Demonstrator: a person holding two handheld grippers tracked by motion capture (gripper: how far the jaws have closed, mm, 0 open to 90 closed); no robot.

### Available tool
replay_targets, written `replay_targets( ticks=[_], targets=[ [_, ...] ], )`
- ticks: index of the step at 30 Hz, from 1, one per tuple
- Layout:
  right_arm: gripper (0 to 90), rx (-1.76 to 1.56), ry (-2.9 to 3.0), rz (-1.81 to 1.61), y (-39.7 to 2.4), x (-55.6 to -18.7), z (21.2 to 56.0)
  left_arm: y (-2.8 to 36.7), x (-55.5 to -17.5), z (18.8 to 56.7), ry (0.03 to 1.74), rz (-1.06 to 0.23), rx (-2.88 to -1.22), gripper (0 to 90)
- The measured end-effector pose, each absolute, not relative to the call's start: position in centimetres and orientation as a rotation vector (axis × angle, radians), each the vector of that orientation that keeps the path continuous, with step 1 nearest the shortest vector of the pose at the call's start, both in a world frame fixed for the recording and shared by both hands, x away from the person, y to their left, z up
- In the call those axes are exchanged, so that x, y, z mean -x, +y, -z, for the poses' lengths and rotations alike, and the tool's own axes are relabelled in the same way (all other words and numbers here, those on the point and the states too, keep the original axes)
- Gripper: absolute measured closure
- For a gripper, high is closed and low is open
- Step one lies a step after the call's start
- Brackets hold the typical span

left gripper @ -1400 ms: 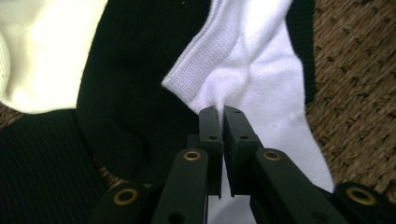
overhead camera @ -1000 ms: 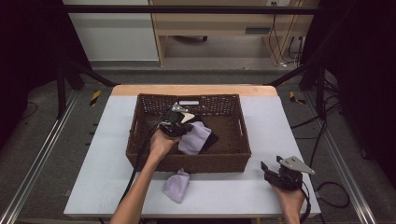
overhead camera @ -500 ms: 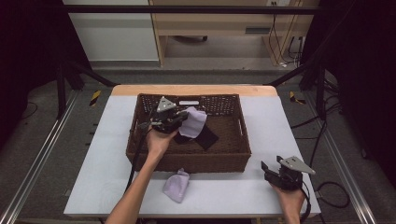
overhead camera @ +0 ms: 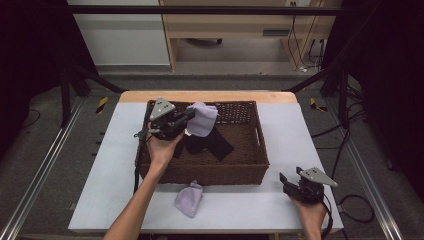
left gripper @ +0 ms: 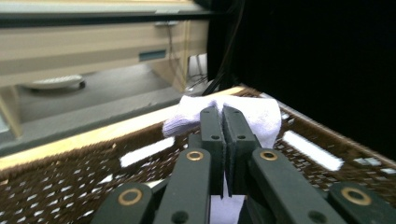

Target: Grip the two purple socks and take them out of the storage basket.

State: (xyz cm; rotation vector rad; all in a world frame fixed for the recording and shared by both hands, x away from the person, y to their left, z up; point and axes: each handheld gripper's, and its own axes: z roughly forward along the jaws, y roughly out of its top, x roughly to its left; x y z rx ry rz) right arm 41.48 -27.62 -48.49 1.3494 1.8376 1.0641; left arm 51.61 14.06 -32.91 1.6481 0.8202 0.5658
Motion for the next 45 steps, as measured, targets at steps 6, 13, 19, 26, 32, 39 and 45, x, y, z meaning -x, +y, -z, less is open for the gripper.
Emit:
replay_targets(
  ticks=[6,13,19,26,32,39,45],
  targets=[
    [33.3,-1.349,1.837,-1.063,-27.6,-41.5,48.5,15.2,-49.5,31.1,0.787,-0.576,-1.649,87.1],
    [33.2,-1.345,1.837,-1.059,-27.6,-41.5,48.5,16.6,-47.3,29.2,0.748,-0.579,-1.624,87.1],
    [33.2,-1.344,1.836,-1.056,-27.6,-41.5,48.5,17.5,-45.1,28.0,0.693,-0.586,-1.616,87.1],
    [33.1,-1.344,1.832,-1.056,-27.6,-41.4,48.5,18.7,-42.5,27.5,0.640,-0.567,-1.593,87.0],
    [33.1,-1.343,1.831,-1.057,-27.6,-41.4,48.5,19.6,-40.5,27.6,0.606,-0.561,-1.585,87.0],
    [33.0,-1.341,1.832,-1.056,-27.6,-41.4,48.5,20.3,-38.5,29.1,0.596,-0.555,-1.623,87.0],
    [32.8,-1.337,1.832,-1.054,-27.6,-41.4,48.5,21.0,-37.6,31.1,0.620,-0.525,-1.661,87.0]
  ],
)
